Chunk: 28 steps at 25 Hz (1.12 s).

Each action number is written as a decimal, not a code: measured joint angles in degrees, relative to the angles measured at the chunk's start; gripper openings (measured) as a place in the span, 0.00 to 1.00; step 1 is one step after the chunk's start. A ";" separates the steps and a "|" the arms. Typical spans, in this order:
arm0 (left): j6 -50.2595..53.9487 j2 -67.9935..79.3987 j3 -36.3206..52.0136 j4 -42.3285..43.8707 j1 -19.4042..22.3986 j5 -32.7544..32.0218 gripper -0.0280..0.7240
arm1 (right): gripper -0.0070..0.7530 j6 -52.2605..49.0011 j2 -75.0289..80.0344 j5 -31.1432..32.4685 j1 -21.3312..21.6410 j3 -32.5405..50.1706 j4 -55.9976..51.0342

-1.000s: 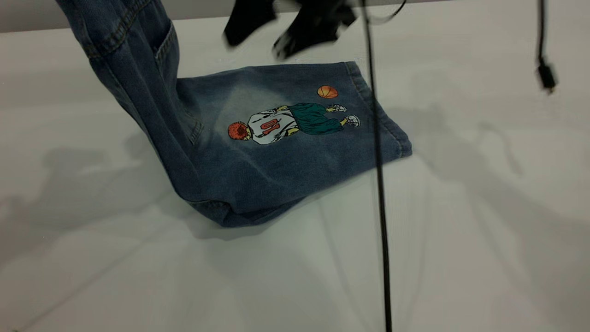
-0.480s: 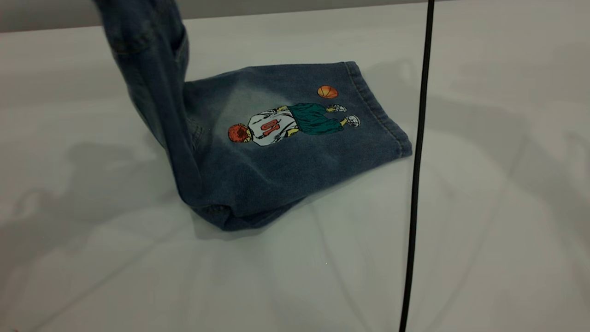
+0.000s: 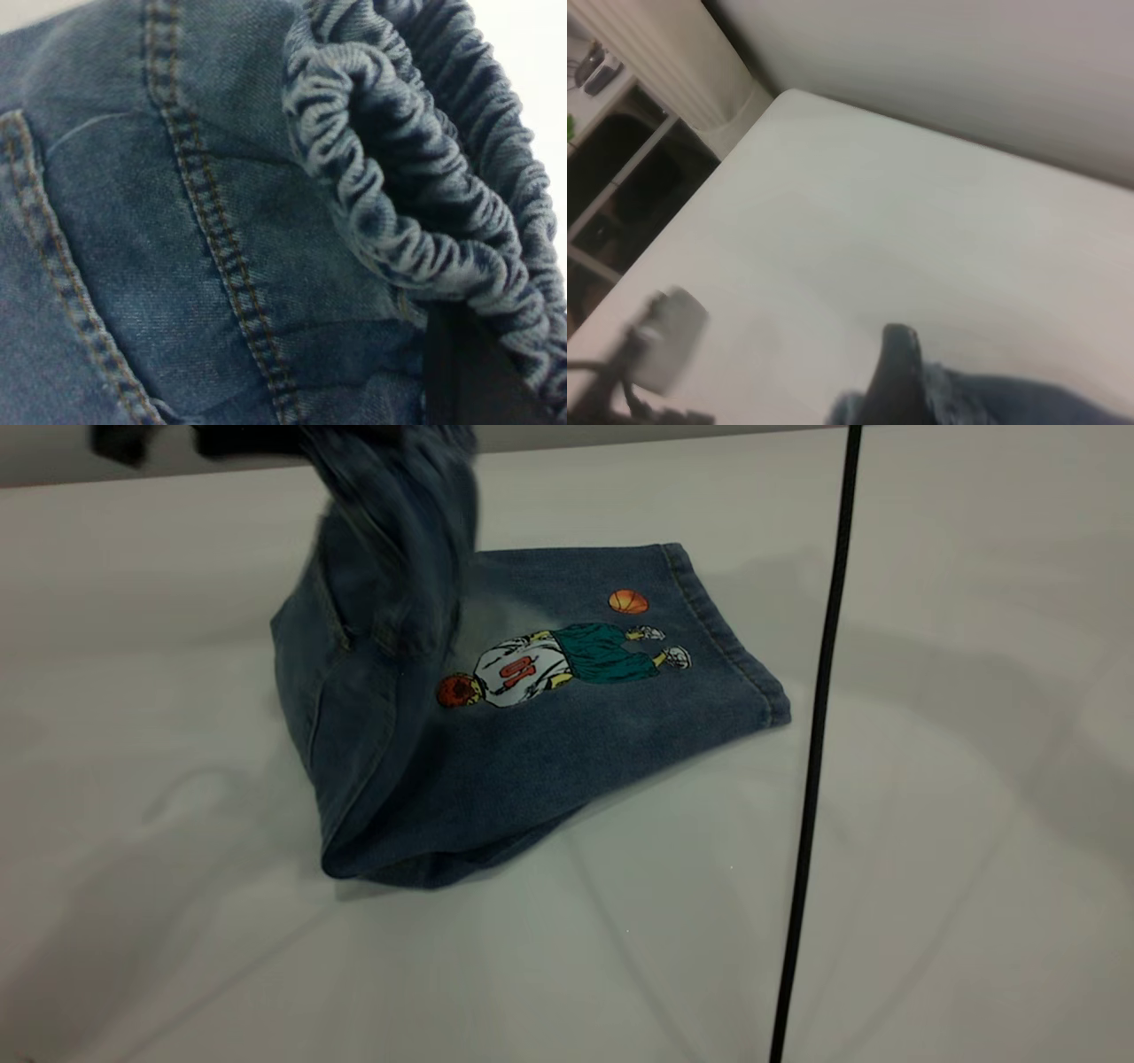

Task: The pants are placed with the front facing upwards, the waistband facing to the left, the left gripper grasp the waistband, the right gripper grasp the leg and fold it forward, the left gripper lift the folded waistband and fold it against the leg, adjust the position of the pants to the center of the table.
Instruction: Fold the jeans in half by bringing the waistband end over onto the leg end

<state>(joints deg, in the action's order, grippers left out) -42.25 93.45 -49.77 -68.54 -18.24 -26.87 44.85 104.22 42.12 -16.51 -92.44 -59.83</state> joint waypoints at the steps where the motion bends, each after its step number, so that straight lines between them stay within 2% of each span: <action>1: -0.57 0.93 -0.54 0.00 -0.66 0.39 0.22 | 0.73 0.37 -0.65 -0.19 0.38 0.00 0.05; 6: -0.73 6.53 -5.10 -0.84 -3.68 0.28 0.22 | 0.73 0.37 -3.95 -0.07 2.35 0.00 0.02; 13: -0.73 15.84 -14.22 -0.77 -7.58 0.35 0.22 | 0.73 0.62 -7.16 -0.08 2.37 0.00 0.02; 18: -0.73 22.34 -18.56 -0.89 -8.17 3.64 0.22 | 0.73 0.62 -8.26 0.12 2.37 0.00 0.96; 28: -0.81 30.13 -24.70 -3.87 -8.41 4.80 0.22 | 0.73 0.34 -8.35 0.54 2.37 0.00 0.90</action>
<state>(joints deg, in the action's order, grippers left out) -43.05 123.58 -74.47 -72.41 -26.65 -22.06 45.18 95.87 42.66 -14.14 -92.44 -58.92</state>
